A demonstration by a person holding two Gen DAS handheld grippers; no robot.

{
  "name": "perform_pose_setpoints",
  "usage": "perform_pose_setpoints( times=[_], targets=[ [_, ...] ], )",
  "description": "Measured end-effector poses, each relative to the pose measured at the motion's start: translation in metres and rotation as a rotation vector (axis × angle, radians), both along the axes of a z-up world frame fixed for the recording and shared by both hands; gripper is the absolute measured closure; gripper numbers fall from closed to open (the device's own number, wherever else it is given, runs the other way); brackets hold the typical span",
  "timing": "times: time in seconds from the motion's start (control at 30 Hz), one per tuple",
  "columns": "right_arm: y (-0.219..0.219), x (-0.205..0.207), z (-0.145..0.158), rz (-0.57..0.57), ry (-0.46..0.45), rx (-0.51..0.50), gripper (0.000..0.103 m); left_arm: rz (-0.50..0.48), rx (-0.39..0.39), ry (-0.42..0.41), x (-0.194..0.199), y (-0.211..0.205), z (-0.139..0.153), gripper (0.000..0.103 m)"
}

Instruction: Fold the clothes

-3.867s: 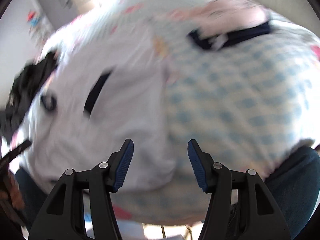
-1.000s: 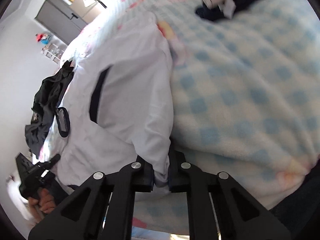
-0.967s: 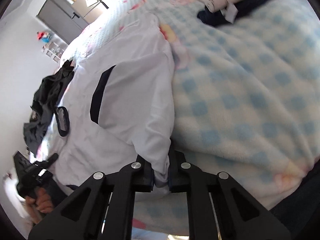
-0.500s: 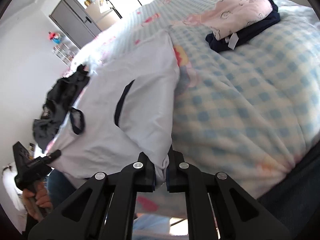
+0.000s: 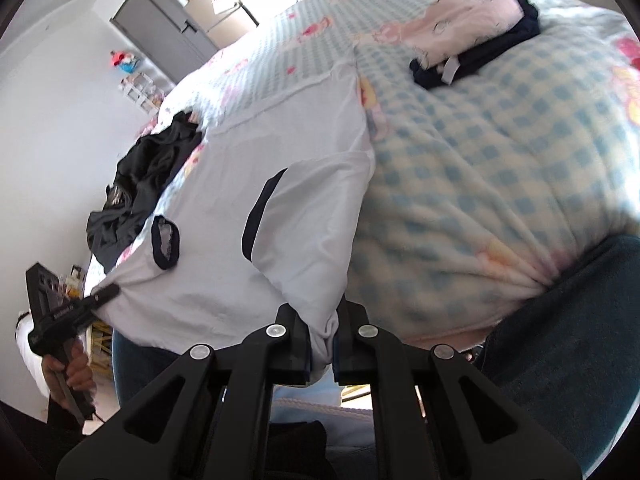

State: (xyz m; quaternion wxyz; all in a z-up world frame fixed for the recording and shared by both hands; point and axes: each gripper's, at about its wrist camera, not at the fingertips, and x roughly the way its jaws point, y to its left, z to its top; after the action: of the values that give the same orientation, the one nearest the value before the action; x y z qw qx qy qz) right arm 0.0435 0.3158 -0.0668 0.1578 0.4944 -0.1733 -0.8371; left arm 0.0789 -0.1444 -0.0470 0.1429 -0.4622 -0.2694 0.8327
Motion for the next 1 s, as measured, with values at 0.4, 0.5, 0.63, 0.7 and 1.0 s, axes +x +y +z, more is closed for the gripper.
perform_pose_setpoints(
  times=[0.4, 0.5, 0.63, 0.7, 1.0],
  targets=[
    [-0.027, -0.178, 0.036, -0.002, 0.116, 0.128, 0.075, 0.151, -0.099, 0.068, -0.190, -0.026, 0.018, 0.024],
    [-0.015, -0.195, 0.026, -0.075, 0.082, 0.060, 0.066, 0.160, -0.080, 0.065, -0.187, -0.033, 0.005, 0.023],
    [0.001, -0.188, -0.002, -0.128, 0.018, 0.049, 0.054, 0.132, -0.122, -0.027, -0.179, -0.031, -0.036, 0.023],
    [0.004, -0.184, -0.016, -0.130, -0.025, 0.041, 0.054, 0.103, -0.094, -0.086, -0.177, -0.028, -0.061, 0.023],
    [-0.011, -0.177, -0.070, -0.087, -0.130, -0.036, 0.066, 0.085, 0.007, -0.101, -0.168, -0.008, -0.084, 0.084]
  ],
)
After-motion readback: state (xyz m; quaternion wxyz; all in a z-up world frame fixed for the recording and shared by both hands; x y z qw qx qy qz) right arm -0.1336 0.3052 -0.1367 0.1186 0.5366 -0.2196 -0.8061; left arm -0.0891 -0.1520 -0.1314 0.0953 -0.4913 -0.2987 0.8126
